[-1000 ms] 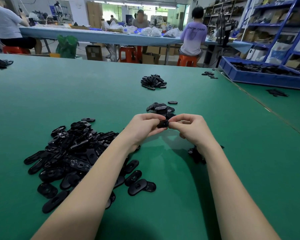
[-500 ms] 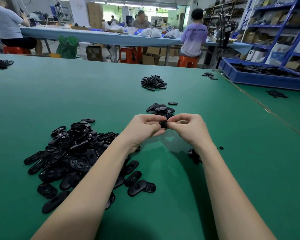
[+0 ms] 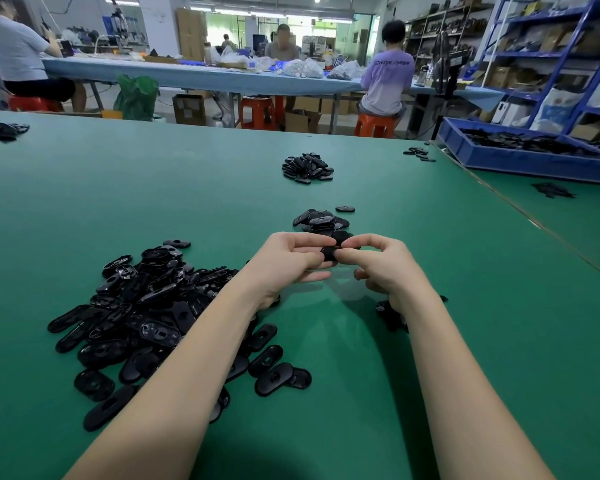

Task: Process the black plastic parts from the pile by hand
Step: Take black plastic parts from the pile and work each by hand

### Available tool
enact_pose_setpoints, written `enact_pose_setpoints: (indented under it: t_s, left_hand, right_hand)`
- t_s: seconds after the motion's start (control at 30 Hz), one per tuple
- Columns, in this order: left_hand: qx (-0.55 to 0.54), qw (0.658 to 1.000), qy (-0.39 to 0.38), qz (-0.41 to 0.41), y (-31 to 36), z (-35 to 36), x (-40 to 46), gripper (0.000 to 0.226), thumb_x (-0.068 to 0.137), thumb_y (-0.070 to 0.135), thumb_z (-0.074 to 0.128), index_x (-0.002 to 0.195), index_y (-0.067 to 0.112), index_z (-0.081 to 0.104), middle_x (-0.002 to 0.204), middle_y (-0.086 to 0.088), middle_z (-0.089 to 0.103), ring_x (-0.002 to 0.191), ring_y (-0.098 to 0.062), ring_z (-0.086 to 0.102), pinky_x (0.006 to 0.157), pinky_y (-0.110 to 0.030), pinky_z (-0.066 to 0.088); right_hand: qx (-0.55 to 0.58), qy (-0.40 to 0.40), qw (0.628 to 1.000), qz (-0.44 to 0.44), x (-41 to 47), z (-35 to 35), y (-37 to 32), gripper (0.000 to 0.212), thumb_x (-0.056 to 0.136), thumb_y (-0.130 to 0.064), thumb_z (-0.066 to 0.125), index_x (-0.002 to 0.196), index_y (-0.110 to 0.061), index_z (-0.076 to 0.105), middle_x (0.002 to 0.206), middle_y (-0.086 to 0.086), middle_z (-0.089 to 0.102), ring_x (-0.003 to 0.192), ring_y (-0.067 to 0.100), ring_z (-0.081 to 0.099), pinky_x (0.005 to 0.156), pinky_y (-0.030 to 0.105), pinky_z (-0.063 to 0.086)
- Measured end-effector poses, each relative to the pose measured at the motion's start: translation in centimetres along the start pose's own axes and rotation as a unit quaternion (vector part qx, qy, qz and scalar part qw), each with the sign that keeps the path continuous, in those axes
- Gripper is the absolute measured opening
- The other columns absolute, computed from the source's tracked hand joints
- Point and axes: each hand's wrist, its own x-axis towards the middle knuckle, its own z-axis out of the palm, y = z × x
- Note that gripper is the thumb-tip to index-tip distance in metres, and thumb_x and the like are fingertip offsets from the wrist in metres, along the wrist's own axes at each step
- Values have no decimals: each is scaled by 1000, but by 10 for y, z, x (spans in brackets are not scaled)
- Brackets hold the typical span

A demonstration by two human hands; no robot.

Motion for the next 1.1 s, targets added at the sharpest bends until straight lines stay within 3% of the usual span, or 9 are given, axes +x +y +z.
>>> enact_pose_setpoints:
  t_s: [0.23, 0.43, 0.6, 0.77, 0.83, 0.93, 1.07, 1.1]
  left_hand:
    - [-61, 998, -24, -22, 3, -5, -2, 32, 93, -12, 51, 118, 2, 67, 102, -13, 77, 102, -26, 74, 82, -27, 60]
    - [-76, 997, 14, -23, 2, 4, 1, 29, 93, -14, 50, 107, 4, 69, 106, -16, 75, 100, -22, 74, 85, -29, 60]
    - [-99, 994, 47, -9, 0, 10, 2, 30, 94, -14, 49, 116, -1, 65, 110, -18, 73, 98, -21, 75, 83, -25, 60]
    - [-67, 996, 63, 8, -2, 15, 3, 30, 95, -12, 51, 119, 0, 66, 112, -19, 73, 103, -22, 73, 85, -24, 59]
    - [-47, 996, 68, 19, -4, 17, 3, 28, 96, -10, 52, 117, 2, 67, 110, -17, 74, 102, -20, 73, 84, -23, 59]
    - [-20, 997, 71, 34, -6, 19, 3, 26, 97, -7, 53, 114, 6, 69, 105, -13, 75, 98, -15, 74, 81, -19, 58]
    - [-12, 997, 68, 43, -6, 17, 4, 26, 98, -6, 53, 112, 8, 70, 104, -12, 76, 98, -14, 74, 82, -20, 58]
    - [-14, 997, 65, 42, -6, 17, 4, 26, 98, -6, 53, 113, 8, 70, 105, -12, 76, 98, -15, 74, 83, -21, 58]
  right_hand:
    - [18, -49, 998, 26, -2, -8, 2, 14, 76, -31, 89, 84, -26, 79, 77, -10, 70, 57, 8, 53, 42, 16, 32]
    - [6, -3, 999, -49, -1, -5, -2, 12, 78, -20, 86, 85, -20, 76, 65, -9, 65, 43, 1, 45, 41, 13, 32]
    - [-27, 40, 994, -100, 2, 3, -3, 8, 78, -21, 85, 80, -24, 77, 77, -4, 76, 61, 2, 59, 59, 18, 42]
    - [-44, 45, 994, -94, 4, 4, -3, 8, 76, -22, 82, 71, -26, 78, 72, -7, 77, 59, 0, 62, 62, 20, 44]
    - [-52, 58, 993, -91, 5, 3, -3, 7, 75, -23, 83, 70, -26, 78, 70, -10, 76, 69, 2, 69, 60, 16, 45]
    - [-72, 74, 990, -94, 5, 3, -3, 9, 74, -24, 82, 68, -27, 77, 65, -16, 73, 63, -5, 66, 50, 7, 41]
    - [-38, 58, 994, -84, 4, 3, -2, 8, 76, -21, 83, 71, -25, 78, 70, -9, 76, 66, 0, 68, 62, 16, 47]
    - [-18, 49, 996, -79, 4, 3, -2, 7, 77, -20, 83, 74, -23, 78, 72, -7, 76, 60, -1, 65, 60, 16, 45]
